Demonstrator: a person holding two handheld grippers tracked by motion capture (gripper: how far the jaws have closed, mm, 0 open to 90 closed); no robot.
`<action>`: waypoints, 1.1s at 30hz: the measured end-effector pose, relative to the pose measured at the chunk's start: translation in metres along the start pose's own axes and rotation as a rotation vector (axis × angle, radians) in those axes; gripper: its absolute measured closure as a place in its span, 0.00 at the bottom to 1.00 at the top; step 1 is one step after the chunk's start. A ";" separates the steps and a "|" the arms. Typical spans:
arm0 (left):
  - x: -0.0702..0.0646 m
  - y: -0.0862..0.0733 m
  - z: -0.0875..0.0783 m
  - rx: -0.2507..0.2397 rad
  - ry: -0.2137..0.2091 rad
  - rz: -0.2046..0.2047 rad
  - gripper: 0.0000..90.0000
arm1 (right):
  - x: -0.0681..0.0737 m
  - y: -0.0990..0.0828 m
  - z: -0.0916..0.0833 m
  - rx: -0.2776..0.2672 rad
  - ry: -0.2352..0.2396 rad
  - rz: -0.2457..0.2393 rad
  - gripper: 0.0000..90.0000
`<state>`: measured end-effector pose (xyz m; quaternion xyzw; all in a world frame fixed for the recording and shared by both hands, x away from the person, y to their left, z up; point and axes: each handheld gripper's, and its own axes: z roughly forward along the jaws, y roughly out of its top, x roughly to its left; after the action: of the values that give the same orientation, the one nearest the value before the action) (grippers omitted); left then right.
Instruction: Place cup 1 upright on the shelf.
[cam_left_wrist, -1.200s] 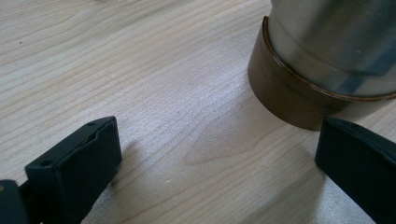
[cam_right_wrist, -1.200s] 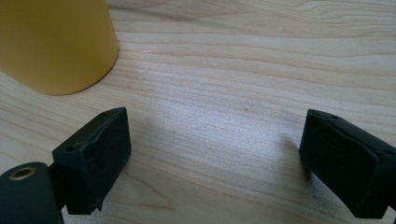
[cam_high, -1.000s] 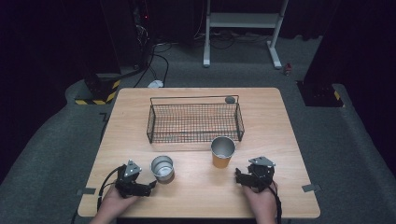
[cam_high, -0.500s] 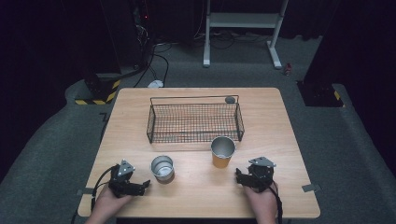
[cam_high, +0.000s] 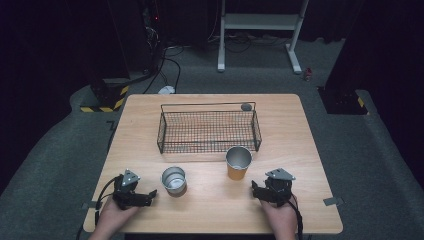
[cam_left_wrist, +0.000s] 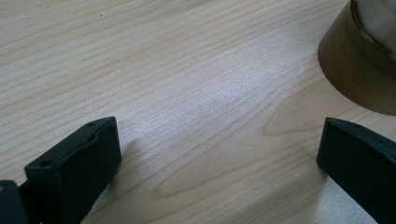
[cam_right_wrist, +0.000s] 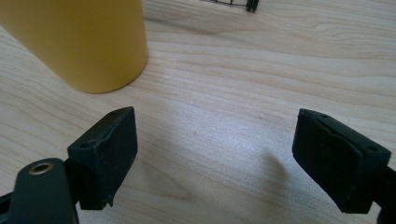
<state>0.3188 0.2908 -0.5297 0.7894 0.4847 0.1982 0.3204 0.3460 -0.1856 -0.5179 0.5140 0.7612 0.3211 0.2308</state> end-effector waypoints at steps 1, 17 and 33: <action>0.000 0.000 0.000 -0.002 0.001 -0.001 0.00 | 0.001 0.000 -0.001 -0.004 0.004 0.000 0.16; -0.001 0.000 0.001 -0.011 -0.008 0.003 0.01 | 0.015 0.007 -0.009 -0.054 0.050 -0.039 0.16; -0.002 -0.001 0.001 -0.019 -0.004 0.001 0.02 | 0.028 0.013 -0.012 -0.099 0.092 -0.060 0.13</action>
<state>0.3176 0.2895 -0.5308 0.7869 0.4817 0.2015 0.3289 0.3353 -0.1593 -0.5009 0.4636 0.7693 0.3746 0.2301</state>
